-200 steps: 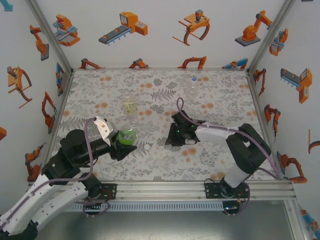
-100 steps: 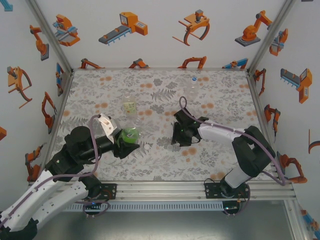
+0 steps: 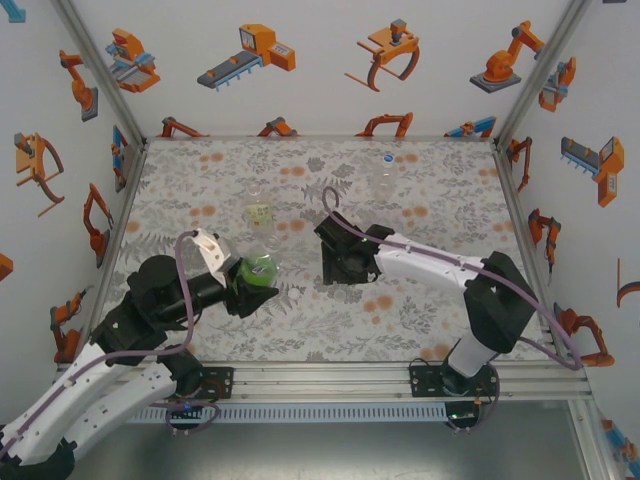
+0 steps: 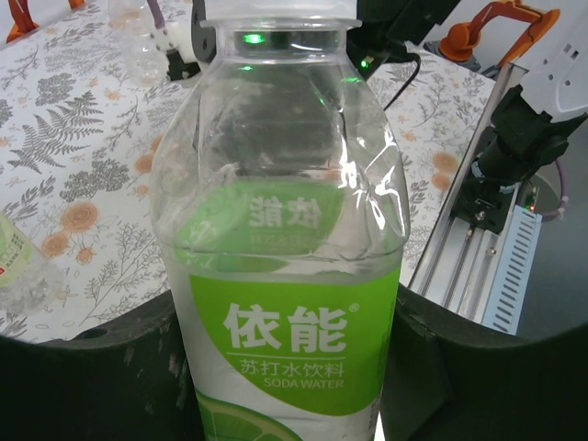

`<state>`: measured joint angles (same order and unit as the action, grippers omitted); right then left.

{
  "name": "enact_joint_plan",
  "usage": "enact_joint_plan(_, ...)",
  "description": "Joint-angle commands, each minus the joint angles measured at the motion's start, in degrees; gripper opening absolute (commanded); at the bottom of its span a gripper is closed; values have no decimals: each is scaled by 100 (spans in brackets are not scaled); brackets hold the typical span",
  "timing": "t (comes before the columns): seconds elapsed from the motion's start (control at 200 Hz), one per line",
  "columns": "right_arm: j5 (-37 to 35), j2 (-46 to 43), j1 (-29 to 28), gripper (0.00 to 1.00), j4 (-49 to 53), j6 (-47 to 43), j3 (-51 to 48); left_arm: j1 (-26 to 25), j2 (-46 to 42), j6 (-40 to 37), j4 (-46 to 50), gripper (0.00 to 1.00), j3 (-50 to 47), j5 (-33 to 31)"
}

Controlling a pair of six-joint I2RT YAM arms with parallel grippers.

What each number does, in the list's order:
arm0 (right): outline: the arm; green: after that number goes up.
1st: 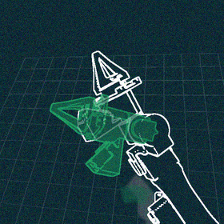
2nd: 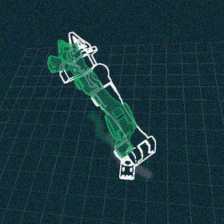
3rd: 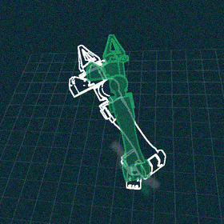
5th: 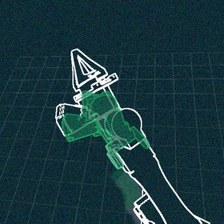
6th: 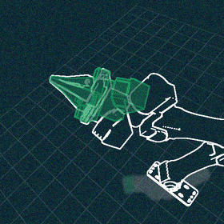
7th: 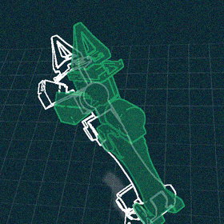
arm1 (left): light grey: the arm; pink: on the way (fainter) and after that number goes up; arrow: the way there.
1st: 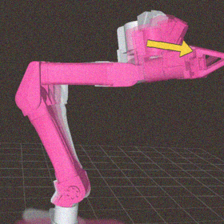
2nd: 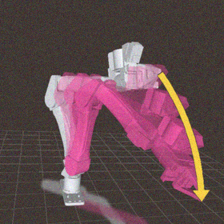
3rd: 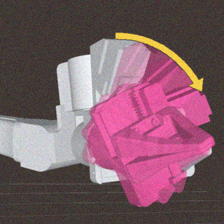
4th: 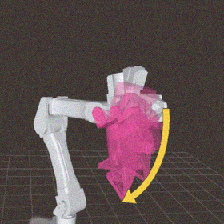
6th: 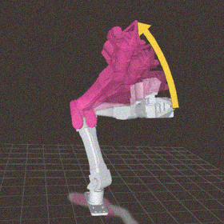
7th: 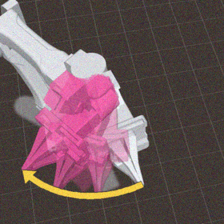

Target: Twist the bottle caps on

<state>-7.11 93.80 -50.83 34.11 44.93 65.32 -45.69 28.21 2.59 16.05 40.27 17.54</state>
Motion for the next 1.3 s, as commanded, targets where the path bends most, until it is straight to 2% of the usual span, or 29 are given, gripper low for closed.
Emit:
enact_joint_plan(0.0, -251, 288, -149, 54, 228, 8, 55, 34, -144, 104, -155, 0, -92, -70)
enact_joint_plan(0.521, -289, 745, -311, 50, -319, 342, -370, 34, -487, 220, 2, 0, -261, -365)
enact_joint_plan(1.047, -406, 847, -314, 42, -546, 335, -492, 34, -378, 243, -6, 0, -219, -374)
enact_joint_plan(1.292, -404, 943, -313, 42, -559, 314, -468, 34, -352, 255, 17, 0, -196, -392)
